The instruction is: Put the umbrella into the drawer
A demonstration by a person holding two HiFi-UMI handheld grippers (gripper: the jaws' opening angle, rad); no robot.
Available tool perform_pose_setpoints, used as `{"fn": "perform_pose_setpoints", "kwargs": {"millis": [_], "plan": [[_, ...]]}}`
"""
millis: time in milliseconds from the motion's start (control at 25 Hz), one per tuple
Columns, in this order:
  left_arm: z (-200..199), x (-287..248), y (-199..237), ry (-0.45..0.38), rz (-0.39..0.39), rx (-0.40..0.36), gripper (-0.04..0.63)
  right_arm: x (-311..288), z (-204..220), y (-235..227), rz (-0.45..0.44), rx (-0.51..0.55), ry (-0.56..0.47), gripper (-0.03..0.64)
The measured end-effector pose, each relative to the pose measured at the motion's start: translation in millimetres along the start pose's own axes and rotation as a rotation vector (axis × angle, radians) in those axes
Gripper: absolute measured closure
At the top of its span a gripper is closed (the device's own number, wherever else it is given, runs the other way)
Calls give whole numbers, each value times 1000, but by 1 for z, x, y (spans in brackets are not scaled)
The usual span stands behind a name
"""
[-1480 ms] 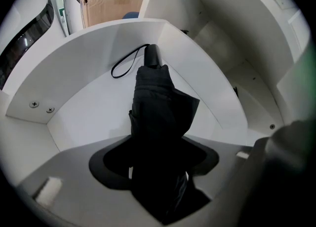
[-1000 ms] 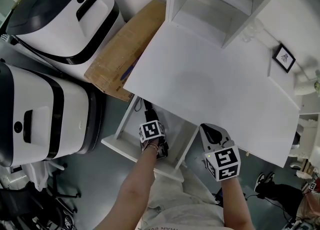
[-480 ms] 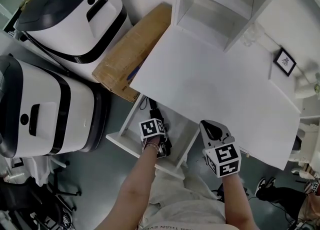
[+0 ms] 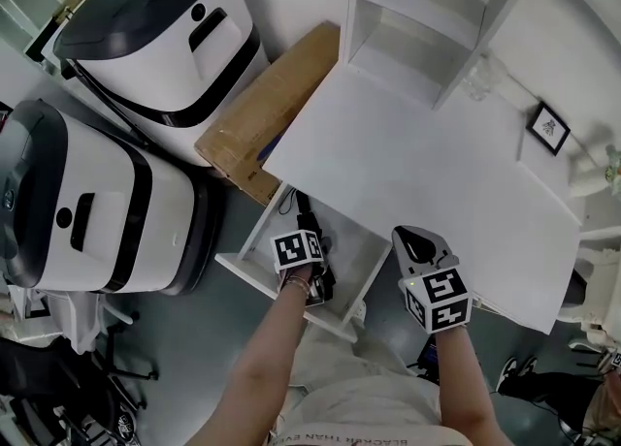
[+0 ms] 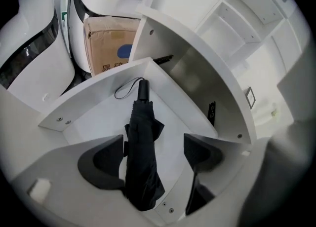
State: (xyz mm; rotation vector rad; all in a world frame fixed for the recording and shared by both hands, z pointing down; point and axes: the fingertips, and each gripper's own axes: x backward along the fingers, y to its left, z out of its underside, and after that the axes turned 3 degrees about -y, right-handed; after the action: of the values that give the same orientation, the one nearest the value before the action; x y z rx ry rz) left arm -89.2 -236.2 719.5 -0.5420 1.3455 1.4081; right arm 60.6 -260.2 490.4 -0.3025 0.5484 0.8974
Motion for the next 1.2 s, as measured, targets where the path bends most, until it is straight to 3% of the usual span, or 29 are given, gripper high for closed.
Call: {"fn": "perform_pose_setpoints", "kwargs": {"millis": [280, 720, 960, 1200], "plan": [[-20, 30, -10, -82, -9, -59, 229, 12, -17, -5, -6, 7, -50, 609], [-49, 80, -33, -229, 52, -55, 229, 35, -38, -6, 2, 10, -126, 609], [-62, 109, -56, -301, 86, -142, 230, 50, -53, -14, 25, -17, -177, 609], [-77, 139, -70, -375, 116, -183, 241, 62, -68, -18, 44, -19, -218, 609]]}}
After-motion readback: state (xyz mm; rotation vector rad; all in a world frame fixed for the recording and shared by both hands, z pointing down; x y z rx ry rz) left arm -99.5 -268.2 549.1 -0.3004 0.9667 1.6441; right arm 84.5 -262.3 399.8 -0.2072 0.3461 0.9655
